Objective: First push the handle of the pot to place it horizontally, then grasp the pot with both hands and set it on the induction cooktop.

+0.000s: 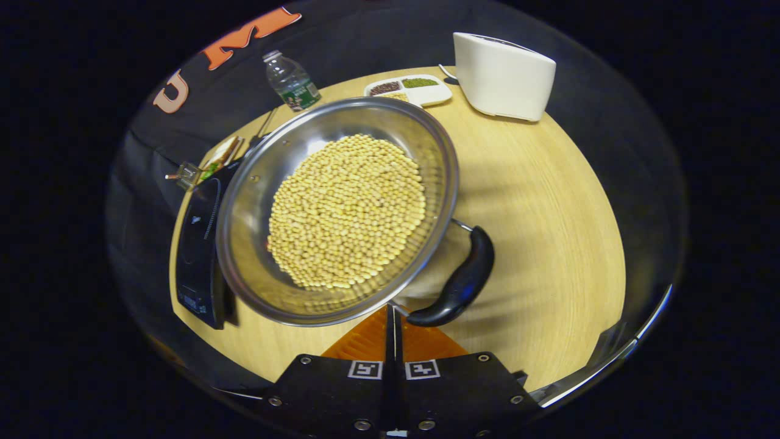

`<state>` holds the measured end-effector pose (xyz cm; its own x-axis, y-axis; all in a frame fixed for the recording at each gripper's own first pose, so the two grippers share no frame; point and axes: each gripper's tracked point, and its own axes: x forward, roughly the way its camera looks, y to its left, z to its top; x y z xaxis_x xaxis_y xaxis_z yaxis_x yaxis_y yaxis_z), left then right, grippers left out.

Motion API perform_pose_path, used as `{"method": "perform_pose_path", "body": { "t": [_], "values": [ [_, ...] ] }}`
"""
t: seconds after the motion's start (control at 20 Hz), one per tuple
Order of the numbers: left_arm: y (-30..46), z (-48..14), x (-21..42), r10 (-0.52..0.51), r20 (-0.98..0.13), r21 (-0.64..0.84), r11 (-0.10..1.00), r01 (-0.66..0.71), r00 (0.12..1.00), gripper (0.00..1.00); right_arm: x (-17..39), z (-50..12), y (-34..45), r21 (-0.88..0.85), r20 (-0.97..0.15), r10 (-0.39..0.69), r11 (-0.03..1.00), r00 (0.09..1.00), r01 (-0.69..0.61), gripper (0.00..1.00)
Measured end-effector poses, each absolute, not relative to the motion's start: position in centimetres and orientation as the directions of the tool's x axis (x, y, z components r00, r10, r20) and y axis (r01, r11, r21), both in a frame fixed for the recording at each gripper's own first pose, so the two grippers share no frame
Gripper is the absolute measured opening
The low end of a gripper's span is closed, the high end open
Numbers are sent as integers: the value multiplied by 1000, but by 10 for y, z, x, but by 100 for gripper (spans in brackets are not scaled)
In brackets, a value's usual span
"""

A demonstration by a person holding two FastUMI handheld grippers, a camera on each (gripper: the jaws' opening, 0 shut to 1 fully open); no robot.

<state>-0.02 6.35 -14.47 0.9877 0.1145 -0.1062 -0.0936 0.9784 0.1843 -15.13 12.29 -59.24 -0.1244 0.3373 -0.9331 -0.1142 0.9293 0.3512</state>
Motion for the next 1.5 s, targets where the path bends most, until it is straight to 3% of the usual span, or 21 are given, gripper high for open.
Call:
{"method": "perform_pose_path", "body": {
  "t": [0.6, 1.15, 1.5],
  "values": [
    [63, -157, 10, 128, -129, 206, 973, -100, 983, 97, -109, -608, 108, 339, -933, 343, 939, -112, 53, 0],
    [59, -162, 12, 113, -142, 197, 977, -84, 983, 97, -68, -606, 78, 285, -955, 293, 947, -38, 147, 0],
    [47, -192, 14, 77, -209, 155, 987, -44, 975, 97, -44, -600, 35, 245, -969, 247, 951, 11, 187, 0]
  ]
}}
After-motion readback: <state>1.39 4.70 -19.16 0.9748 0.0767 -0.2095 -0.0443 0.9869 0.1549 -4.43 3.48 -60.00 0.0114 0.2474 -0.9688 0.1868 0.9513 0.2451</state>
